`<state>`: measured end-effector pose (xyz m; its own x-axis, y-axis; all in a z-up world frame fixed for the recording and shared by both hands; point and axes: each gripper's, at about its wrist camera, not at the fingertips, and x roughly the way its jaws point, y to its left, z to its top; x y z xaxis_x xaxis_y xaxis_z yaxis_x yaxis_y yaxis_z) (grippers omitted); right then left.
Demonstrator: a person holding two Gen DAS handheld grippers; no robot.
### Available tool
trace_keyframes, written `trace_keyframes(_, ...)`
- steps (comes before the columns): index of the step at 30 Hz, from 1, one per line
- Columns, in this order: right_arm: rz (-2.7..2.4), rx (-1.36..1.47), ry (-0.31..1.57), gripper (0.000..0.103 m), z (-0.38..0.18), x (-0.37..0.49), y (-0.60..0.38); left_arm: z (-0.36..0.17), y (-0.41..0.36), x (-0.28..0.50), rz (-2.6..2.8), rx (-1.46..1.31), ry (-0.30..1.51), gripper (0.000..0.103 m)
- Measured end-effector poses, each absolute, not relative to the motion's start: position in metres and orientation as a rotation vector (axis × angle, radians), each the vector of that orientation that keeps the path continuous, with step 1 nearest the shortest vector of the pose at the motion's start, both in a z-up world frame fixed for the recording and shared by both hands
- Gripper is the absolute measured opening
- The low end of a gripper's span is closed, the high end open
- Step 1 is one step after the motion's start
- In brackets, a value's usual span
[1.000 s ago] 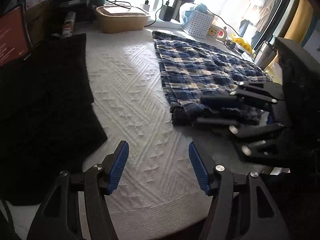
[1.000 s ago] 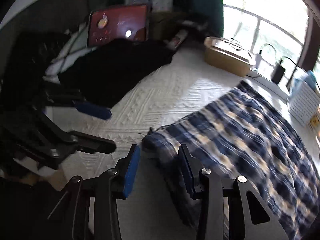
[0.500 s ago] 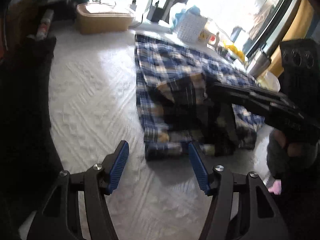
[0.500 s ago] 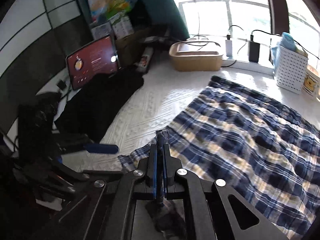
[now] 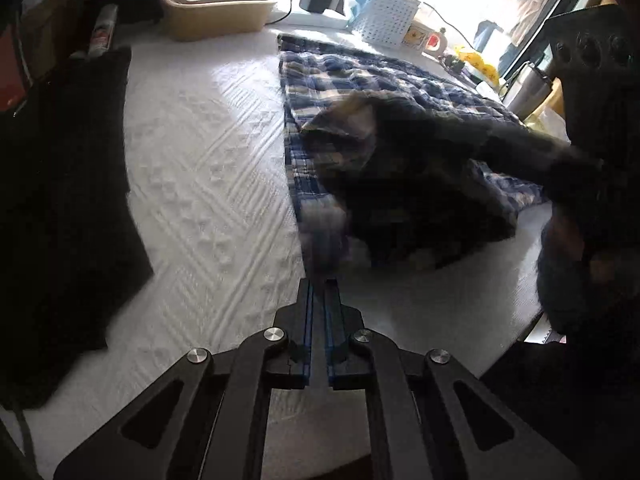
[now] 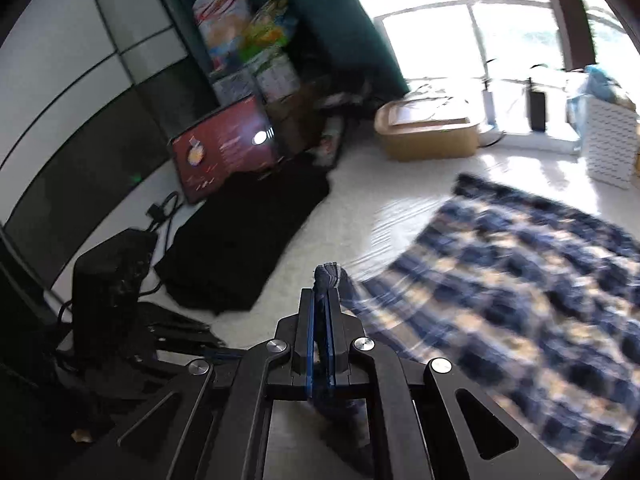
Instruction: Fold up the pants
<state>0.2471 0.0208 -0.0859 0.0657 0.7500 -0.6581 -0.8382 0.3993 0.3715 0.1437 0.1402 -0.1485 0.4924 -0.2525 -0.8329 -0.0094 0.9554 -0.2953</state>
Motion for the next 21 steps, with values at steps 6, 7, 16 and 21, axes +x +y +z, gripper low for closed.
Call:
trace_keyframes(6, 1.21, -0.166, 1.029, 0.004, -0.13, 0.228, 0.05, -0.142, 0.159, 0.126, -0.086, -0.276, 1.066, 0.011)
trace_keyframes(7, 1.203, -0.176, 1.027, 0.004, -0.133, 0.226, 0.05, -0.14, 0.164, 0.123, -0.065, -0.27, 1.064, 0.019)
trace_keyframes(16, 1.171, -0.183, 1.003, 0.041, -0.129, 0.217, 0.037, -0.114, 0.18, 0.136, -0.004, -0.252, 0.954, 0.039)
trace_keyframes(21, 1.074, -0.138, 0.933, 0.082, -0.104, 0.22, -0.019, -0.091, 0.152, 0.165, -0.091, -0.235, 0.868, 0.04)
